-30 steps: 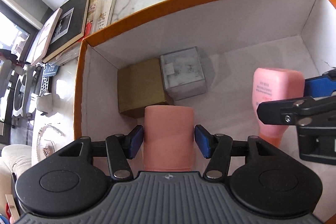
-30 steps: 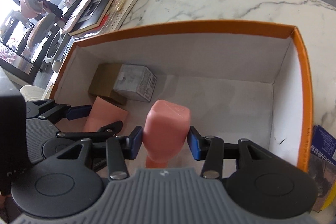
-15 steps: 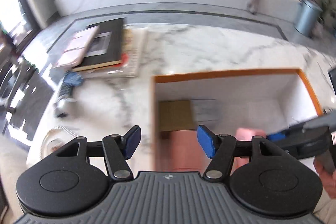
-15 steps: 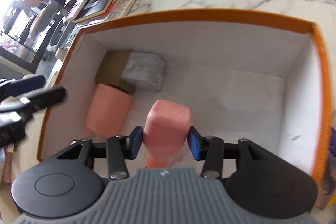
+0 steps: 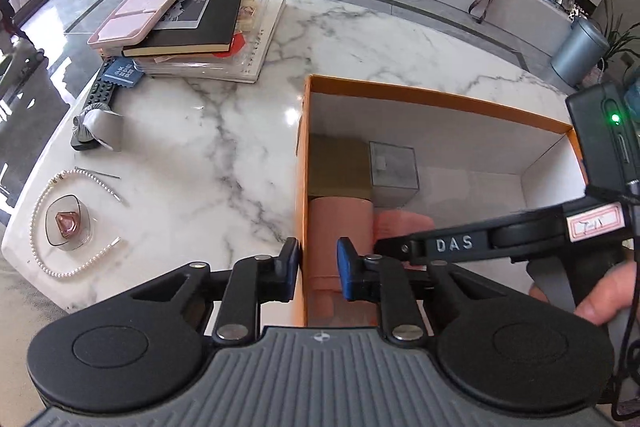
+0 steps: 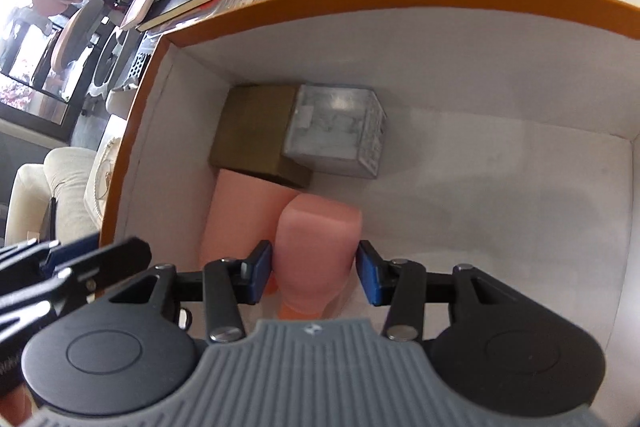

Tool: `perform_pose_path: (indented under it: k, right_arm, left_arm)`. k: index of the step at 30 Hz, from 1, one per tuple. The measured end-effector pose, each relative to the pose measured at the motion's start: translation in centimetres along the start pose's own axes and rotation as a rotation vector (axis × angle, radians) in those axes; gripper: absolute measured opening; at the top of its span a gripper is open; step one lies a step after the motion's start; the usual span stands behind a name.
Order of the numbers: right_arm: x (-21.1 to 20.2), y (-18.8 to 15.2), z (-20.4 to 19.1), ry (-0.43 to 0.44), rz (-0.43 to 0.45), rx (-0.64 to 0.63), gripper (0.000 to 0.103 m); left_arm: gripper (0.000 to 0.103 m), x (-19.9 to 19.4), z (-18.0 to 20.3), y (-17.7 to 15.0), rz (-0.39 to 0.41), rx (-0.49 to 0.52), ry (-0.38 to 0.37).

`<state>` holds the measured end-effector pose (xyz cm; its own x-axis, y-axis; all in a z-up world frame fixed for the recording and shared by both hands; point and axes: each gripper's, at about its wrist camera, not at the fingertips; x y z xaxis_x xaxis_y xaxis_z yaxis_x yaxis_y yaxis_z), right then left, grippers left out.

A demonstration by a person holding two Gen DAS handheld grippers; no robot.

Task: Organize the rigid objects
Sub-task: 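Lower and release the pink cup with the left tool while the right tool releases the pink bottle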

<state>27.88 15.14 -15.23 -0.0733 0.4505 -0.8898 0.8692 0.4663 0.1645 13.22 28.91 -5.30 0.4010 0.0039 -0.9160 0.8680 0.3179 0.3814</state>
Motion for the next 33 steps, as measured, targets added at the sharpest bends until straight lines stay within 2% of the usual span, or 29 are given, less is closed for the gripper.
perform_pose_path:
  k: [3,8,13,16,19,22,33]
  right_arm:
    - [0.4,0.2,-0.2,0.015,0.006,0.02,0.047]
    - [0.9,0.4,-0.3,-0.01,0.007,0.016,0.048]
    - [0.0,-0.2,-0.5,0.03,0.035,-0.017,0.051]
    - [-0.4,-0.6,-0.7,0.014,0.041,-0.038,0.052]
    - [-0.3,-1.2,-0.7,0.009,0.018,-0.044,0.05]
    - [0.2,-1.3,-0.3,0.017,-0.001,-0.043,0.036]
    - [-0.5,-1.5,-0.2,0.001,0.022,-0.046,0.037]
  left_arm:
    - [0.018,-0.1,-0.2,-0.1,0.001,-0.004,-0.01]
    - [0.018,-0.1,-0.1,-0.2,0.008,-0.003,-0.008]
    - [0.018,-0.2,0.0,-0.2,0.009,-0.002,0.001]
    - [0.018,-0.2,-0.1,-0.2,0.01,-0.002,0.001]
    - [0.018,-0.2,-0.1,-0.2,0.011,-0.009,-0.002]
    - [0.018,-0.2,0.0,-0.2,0.013,-0.004,-0.001]
    - [0.019,-0.4,0.2,-0.4,0.027,-0.007,0.012]
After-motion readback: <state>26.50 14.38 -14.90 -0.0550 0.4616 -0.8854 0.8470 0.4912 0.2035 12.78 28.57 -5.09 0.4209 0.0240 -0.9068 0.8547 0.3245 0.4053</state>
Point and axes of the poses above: each gripper's, at about its wrist camera, not at the fingertips, and x roughly the way its jaws point, z to its right, y to its top, and after that the axes turned 4 degrees about -z, right-handed
